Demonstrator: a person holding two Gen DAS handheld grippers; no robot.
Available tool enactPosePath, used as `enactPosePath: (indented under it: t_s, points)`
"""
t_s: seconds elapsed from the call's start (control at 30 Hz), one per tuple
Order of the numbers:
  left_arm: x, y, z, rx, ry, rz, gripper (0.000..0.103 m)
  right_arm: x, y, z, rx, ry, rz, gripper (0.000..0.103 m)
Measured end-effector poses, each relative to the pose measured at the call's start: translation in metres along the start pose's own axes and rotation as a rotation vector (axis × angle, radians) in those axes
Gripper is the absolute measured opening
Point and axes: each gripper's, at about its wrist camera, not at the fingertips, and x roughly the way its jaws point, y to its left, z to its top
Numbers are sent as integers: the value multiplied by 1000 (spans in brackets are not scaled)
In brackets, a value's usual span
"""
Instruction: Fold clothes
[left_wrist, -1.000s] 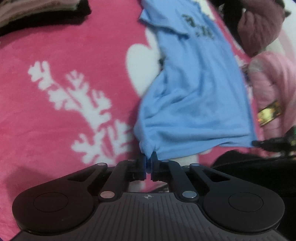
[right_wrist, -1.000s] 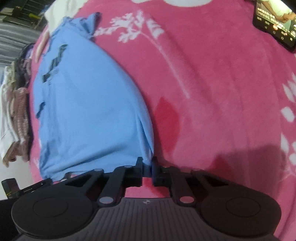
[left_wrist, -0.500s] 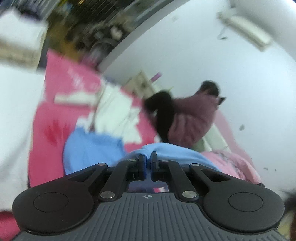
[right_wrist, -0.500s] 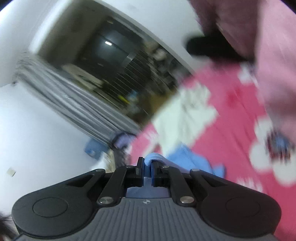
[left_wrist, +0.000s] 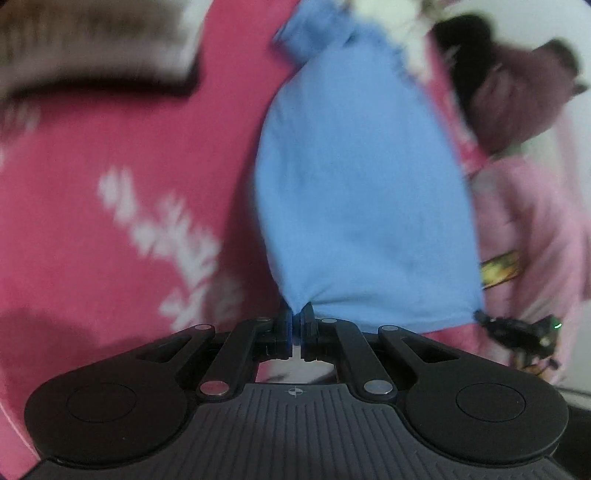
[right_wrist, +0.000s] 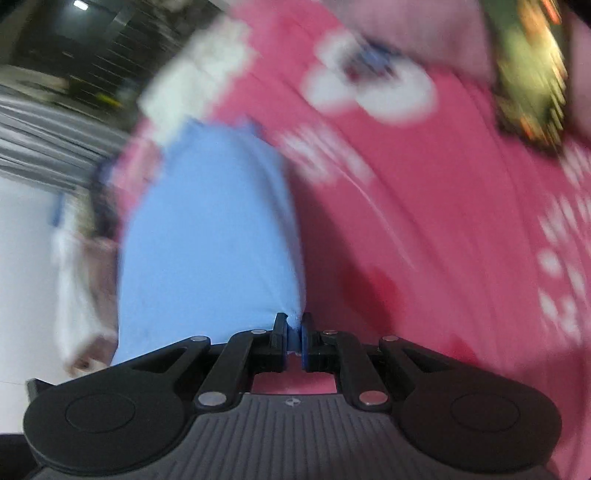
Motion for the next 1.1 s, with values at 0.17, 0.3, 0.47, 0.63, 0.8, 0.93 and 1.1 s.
enactPosePath:
  t_s: [0.17, 0.3, 0.47, 0.63, 0.8, 0.93, 1.1]
  points:
    - [33, 8, -4, 39, 98, 86, 1, 23, -20, -11, 6, 84, -83, 8]
    - [42, 14, -7, 50, 135, 122, 1, 31, -13, -7, -31, 123, -134, 8]
    - [43, 17, -10, 91, 142, 153, 2, 40, -10, -10, -79, 169, -192, 8]
    - [50, 1, -16, 170, 134, 187, 2, 49, -11, -16, -111, 194, -248, 8]
    - [50, -16, -27, 339, 115, 227, 6, 46, -8, -21, -138, 193, -289, 12]
    - [46, -13, -36, 374, 132, 240, 6, 30, -14, -27, -100, 182, -340, 26]
    - [8, -4, -35, 418, 152, 317, 16, -5, -4, -35, -145, 91, -403, 27]
